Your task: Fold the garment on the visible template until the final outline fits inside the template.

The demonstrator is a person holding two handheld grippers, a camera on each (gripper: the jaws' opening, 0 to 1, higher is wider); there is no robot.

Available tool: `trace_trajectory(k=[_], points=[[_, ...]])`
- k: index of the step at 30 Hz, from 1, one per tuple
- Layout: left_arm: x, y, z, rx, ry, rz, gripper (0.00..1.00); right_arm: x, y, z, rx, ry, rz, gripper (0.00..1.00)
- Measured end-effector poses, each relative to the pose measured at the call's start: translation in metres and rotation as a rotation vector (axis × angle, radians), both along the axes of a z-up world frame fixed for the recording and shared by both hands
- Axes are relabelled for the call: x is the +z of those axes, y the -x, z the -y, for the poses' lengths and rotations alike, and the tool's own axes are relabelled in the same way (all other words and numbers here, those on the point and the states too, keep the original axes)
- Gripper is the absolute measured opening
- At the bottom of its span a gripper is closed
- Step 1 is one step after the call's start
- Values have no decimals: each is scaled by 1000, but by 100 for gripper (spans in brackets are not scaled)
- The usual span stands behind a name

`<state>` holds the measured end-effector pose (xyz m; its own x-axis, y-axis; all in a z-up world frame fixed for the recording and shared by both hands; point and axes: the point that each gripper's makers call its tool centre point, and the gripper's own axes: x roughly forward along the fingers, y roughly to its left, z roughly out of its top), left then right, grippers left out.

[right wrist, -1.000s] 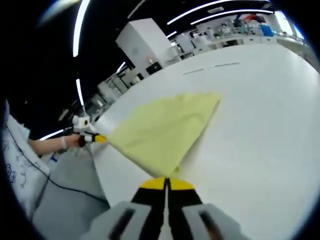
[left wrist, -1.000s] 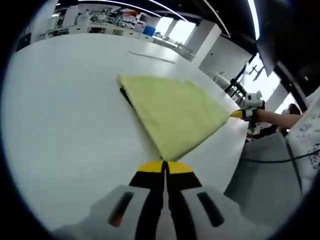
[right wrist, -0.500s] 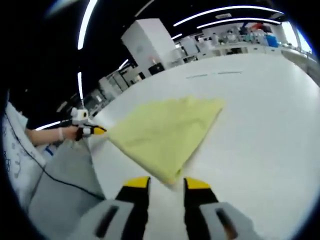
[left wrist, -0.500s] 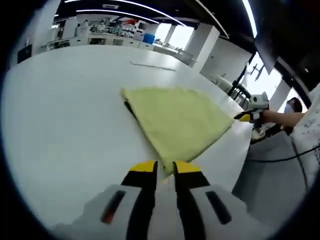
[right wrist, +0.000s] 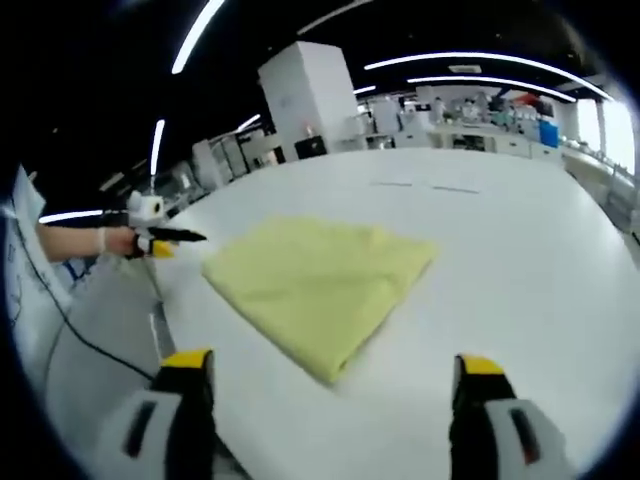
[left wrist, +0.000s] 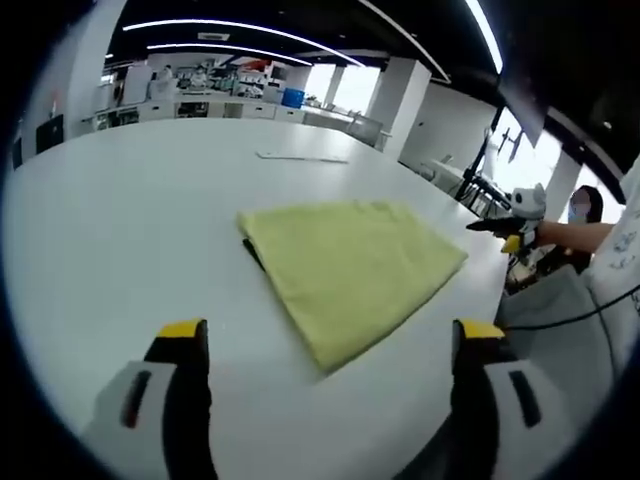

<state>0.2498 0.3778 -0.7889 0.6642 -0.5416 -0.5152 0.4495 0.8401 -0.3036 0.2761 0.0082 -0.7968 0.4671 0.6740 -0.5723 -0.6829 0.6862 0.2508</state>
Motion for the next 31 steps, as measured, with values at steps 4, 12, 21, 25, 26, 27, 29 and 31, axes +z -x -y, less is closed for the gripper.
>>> trace_trajectory(k=[4, 12, 21, 25, 26, 27, 29, 31], points=[[-6, 5, 3, 30, 18, -18, 99, -2, -1, -2, -5, -33, -14, 100], [-16, 6, 6, 67, 10, 3, 99, -8, 7, -18, 25, -28, -56, 100], [-10, 9, 1, 86, -53, 67, 99, -13, 22, -19, 33, -12, -68, 100], [-6, 13, 2, 96, -49, 76, 99, -9, 23, -23, 0, -48, -64, 100], [-6, 12, 2, 93, -56, 83, 99, -10, 23, -23, 0, -47, -64, 100], [-6, 11, 1, 94, -62, 88, 98, -12, 24, -24, 0, -44, -66, 100], [-8, 10, -1, 95, -74, 87, 98, -16, 28, -26, 4, -35, -72, 100], [-9, 11, 1, 86, -74, 87, 98, -17, 30, -27, 5, -29, -72, 100]])
